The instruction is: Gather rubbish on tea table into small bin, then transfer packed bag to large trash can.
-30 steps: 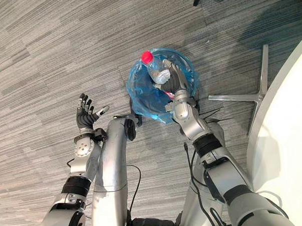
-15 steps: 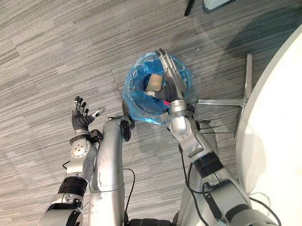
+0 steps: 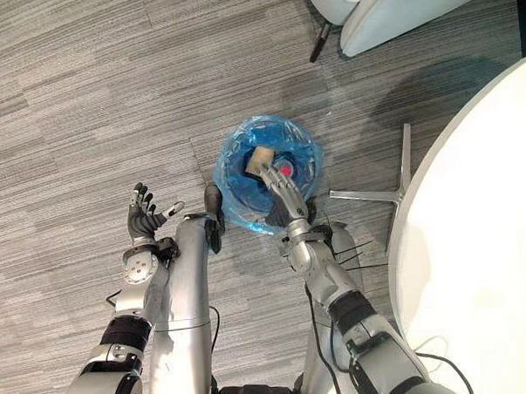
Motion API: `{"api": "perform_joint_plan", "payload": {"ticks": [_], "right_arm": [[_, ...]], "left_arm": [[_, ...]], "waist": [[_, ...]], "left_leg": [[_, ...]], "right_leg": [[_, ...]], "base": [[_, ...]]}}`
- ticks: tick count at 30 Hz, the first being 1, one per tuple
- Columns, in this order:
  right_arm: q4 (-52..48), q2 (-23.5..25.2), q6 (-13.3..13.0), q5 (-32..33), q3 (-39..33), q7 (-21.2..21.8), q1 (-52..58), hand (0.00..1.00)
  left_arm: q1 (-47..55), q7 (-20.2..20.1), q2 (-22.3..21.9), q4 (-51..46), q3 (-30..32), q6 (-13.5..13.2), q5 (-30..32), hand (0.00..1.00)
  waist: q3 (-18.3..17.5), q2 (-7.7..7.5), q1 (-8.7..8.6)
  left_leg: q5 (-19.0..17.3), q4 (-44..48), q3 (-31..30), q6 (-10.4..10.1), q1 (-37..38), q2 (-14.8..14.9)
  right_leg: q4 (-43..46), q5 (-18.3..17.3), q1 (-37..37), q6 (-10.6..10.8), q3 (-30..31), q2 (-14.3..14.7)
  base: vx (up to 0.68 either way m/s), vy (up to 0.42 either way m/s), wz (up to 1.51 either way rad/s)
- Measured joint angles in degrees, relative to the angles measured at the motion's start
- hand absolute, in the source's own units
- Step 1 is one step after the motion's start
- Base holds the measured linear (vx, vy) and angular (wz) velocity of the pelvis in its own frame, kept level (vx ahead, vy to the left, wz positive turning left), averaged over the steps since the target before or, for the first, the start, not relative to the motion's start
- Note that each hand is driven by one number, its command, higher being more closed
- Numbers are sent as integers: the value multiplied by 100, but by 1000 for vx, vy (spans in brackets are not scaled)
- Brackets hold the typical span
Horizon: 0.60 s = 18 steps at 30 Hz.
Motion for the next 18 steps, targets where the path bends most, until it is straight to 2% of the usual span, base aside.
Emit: {"api": "perform_joint_plan", "payload": {"ticks": [4, 7, 10, 18], "right_arm": [[899, -27, 186, 6, 170, 210, -592, 100], [1095, -62, 264, 21, 194, 339, -787, 100], [1100, -101, 293, 176, 192, 340, -930, 100], [589, -170, 289, 704, -10, 198, -977, 100]], "left_arm": [[-170, 3, 58, 19, -9, -157, -11, 0], [-310, -1, 41, 69, -13, -227, -13, 0], [-432, -6, 9, 147, -21, -250, -15, 0], [-451, -1, -10, 209, -11, -243, -14, 0]], "waist": [[0, 1, 6], [-1, 2, 61], [-3, 5, 137], [-51, 52, 144]], "left_leg": [[52, 81, -50, 14, -301, -69], [66, 179, -82, 21, -443, -102], [64, 196, -99, 25, -512, -101], [96, 194, -117, -3, -519, -95]], "right_leg": [[203, -7, -309, -26, 58, -22], [351, -65, -452, -59, 98, -29], [407, -92, -533, -62, 96, -31], [413, -86, -534, -87, 73, -29]], "base": [[4, 16, 15], [-10, 18, 11], [-22, 14, 2], [0, 0, 0]]}}
